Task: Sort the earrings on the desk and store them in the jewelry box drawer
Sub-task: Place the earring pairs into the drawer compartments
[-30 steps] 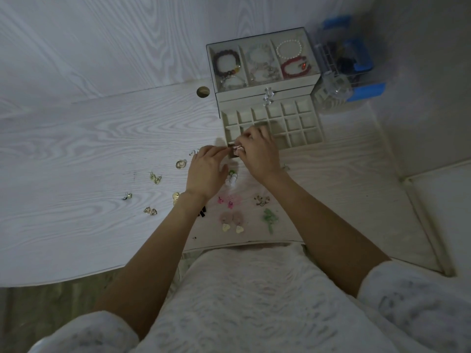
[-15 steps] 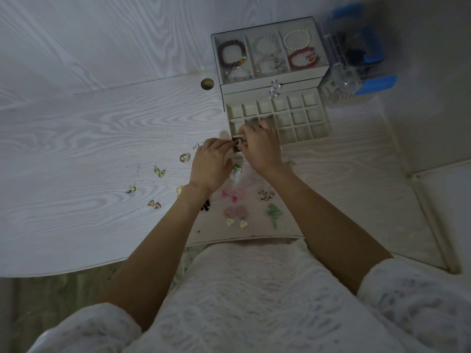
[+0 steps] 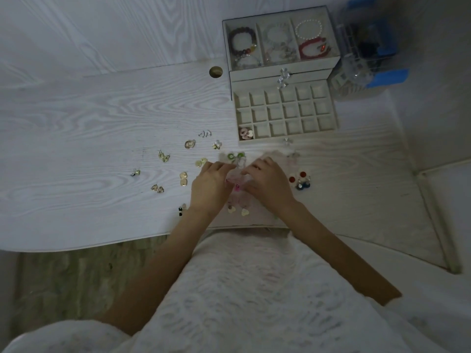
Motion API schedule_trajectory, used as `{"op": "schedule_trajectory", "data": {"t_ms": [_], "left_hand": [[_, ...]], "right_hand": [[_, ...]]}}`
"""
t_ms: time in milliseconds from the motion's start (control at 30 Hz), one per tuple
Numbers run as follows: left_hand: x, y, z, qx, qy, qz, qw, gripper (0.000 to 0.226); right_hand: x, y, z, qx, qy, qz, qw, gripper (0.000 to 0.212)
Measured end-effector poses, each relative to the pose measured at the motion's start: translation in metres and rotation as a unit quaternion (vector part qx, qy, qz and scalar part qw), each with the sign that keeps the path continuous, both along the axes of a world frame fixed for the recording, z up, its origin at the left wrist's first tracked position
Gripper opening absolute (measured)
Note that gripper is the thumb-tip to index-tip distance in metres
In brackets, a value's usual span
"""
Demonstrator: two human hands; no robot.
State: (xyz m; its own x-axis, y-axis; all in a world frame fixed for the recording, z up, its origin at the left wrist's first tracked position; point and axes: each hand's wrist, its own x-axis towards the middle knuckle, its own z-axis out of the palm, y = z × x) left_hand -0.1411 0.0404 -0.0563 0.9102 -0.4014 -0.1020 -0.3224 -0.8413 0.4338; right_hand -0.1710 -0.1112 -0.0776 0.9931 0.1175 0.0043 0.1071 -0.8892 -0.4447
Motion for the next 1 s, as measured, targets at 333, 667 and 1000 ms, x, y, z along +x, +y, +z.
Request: {"op": "schedule_trajectory", "data": {"t_ms": [333, 667, 1000], "left_hand": [[0.001, -0.006, -0.003, 0.029, 0.045, 0.003, 0.999, 0.021], [0.007, -0.007, -0.007, 0.034, 0.074, -0.009, 0.997, 0.024], [0.008, 0.005, -0.012, -0.053, -0.002, -0.039, 0.998, 0.007]], "right_hand": [[-0.006, 0.000, 0.013, 0.105, 0.060, -0.078, 0.990, 0.012], [0.055, -0.046, 0.041, 0.158, -0.016, -0.214, 0.964, 0.010], [0.084, -0.048, 0.022, 0.038, 0.061, -0.181, 0.981, 0.019]]}}
